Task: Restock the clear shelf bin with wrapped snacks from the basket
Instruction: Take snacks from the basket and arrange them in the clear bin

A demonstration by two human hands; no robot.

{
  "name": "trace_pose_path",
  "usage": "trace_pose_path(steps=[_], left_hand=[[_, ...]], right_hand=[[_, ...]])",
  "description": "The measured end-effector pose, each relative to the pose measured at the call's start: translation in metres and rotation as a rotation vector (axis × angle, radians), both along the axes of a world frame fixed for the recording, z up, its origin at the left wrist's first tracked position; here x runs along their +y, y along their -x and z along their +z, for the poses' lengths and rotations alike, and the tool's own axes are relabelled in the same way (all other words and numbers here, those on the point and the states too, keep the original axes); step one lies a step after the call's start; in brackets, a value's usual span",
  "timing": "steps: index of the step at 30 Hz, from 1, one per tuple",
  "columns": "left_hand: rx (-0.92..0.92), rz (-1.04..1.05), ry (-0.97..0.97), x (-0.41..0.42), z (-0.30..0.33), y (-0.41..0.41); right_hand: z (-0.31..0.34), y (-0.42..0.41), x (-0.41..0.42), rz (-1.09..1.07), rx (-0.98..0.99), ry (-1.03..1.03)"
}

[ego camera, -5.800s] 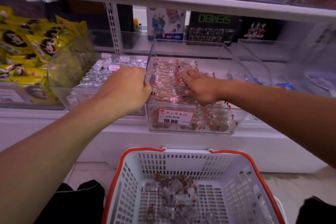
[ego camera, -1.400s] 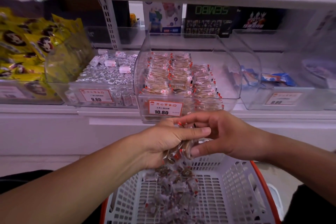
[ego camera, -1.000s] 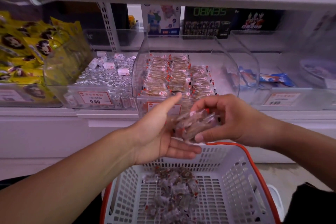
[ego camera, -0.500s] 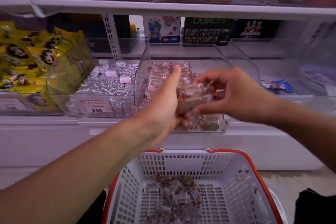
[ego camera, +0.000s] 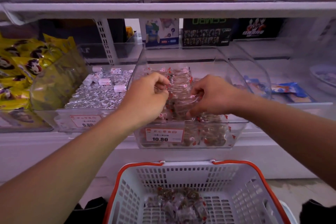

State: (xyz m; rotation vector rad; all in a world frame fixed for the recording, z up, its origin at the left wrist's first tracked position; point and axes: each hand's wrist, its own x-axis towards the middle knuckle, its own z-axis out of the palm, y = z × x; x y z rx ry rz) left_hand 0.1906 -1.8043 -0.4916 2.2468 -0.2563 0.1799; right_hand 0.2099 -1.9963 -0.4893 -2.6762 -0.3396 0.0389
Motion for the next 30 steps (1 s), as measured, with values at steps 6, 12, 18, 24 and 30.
trace_pose_path(steps=[6,12,18,24,30], left_hand=[[-0.125,-0.019,-0.423,-0.003,-0.009,0.006],[-0.033,-0.027,-0.441,-0.006,-0.005,0.003],[-0.08,0.034,-0.498,-0.014,-0.006,-0.001],[-0.125,0.016,-0.579,-0.012,-0.007,-0.004],[-0.114,0.015,-0.605,-0.011,-0.008,-0.004]], right_hand=[[-0.01,-0.002,0.004,-0.042,-0.012,-0.046],[-0.007,0.003,-0.007,-0.045,-0.027,-0.06],[-0.014,0.005,0.004,-0.096,0.014,-0.066],[-0.006,0.004,0.001,-0.154,0.045,-0.156],[-0.003,0.006,0.005,-0.099,-0.057,-0.067]])
